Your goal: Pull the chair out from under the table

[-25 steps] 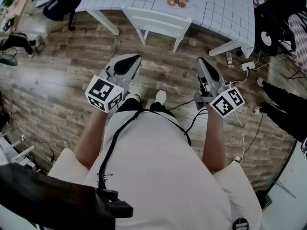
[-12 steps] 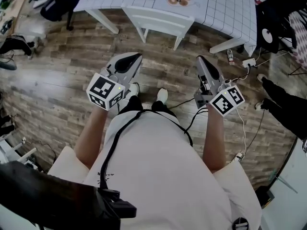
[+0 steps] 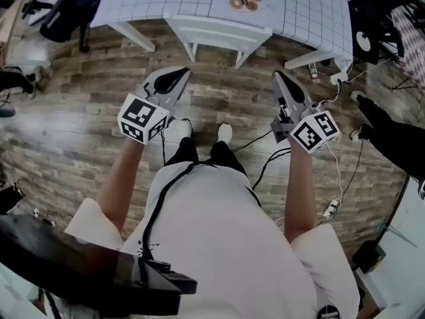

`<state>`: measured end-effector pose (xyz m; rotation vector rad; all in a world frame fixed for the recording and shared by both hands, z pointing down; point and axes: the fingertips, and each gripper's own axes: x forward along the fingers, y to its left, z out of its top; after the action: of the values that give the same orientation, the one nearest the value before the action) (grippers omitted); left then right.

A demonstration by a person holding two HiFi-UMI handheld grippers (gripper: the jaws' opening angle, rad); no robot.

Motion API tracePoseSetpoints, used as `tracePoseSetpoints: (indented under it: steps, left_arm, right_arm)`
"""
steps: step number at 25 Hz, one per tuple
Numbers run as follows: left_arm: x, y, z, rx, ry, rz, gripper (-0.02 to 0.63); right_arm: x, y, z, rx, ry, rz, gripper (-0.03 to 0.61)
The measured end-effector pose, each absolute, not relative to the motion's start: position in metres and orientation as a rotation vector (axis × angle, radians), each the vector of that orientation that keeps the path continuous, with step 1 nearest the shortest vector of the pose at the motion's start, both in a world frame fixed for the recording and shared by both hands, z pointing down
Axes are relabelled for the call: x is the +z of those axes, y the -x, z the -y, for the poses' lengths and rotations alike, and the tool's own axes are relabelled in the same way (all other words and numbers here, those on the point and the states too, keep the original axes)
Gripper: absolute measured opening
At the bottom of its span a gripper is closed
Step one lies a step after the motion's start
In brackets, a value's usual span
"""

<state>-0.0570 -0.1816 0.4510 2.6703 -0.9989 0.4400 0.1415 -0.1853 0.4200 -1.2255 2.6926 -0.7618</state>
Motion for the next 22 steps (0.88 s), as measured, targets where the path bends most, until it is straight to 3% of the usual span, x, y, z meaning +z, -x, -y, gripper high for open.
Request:
tracePoseSetpoints:
  steps: [9, 15, 22]
  left_arm:
    - [0.49, 0.071, 0.269, 0.576, -2.744, 0.984, 0.008]
    - [0.526, 0.089, 0.335, 0.802, -2.771, 0.95, 0.106]
    - [0.567, 0.116, 0.396, 1.13, -2.745, 0.88, 0.345]
  right_arm:
    - [0.464, -0.159, 0.255, -0.637, 1.417, -2.9, 0.006]
    - [0.502, -0.169, 0.309, -0.538, 1.471, -3.1, 0.008]
    - [0.553, -0.164, 0.351, -0.431, 1.422, -3.427, 0.266]
